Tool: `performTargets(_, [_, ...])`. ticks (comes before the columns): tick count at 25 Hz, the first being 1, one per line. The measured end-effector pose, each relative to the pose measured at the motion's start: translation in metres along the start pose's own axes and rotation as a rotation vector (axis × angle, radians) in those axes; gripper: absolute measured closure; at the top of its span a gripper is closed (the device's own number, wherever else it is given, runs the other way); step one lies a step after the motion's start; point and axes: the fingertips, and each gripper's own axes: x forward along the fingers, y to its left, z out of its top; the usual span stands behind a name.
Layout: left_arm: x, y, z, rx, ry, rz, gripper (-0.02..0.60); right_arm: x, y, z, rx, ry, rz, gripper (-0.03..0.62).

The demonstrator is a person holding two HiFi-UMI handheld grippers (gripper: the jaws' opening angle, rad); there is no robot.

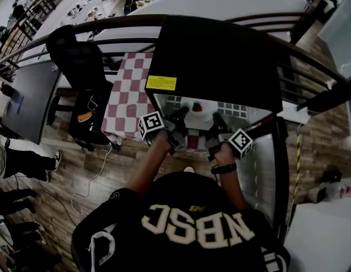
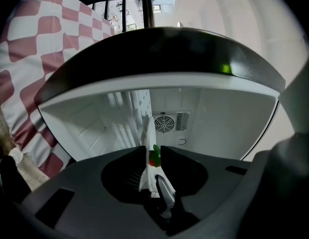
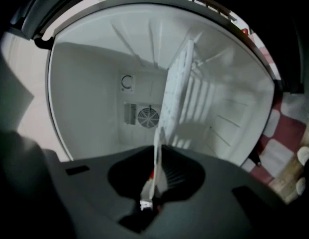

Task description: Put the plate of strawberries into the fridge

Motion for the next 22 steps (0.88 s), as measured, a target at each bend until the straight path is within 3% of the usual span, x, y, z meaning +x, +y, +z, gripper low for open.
performTargets(10, [-0.003,-0.009,-0.002,0.012,0.011,0.002,0.326,-0.008,0.007,-0.01,-0.019,-0.01,-0.017,0.557])
performTargets(13, [-0.009,-0.007,-0.004,0.016,0.018,0.011,0.313,-0.011,0.007,-0.012,-0.028,-0.009,-0.024,0.53])
performTargets(16, [-0.016,-0.005,-0.006,0.036,0.016,0.022,0.313,-0.014,0.01,-0.013,-0.066,-0.006,-0.013,0.457])
performTargets(22, [-0.031,-0.004,-0.011,0.107,0.027,0.041,0.313,-0.029,0.017,-0.018,-0.212,-0.004,-0.038,0.441])
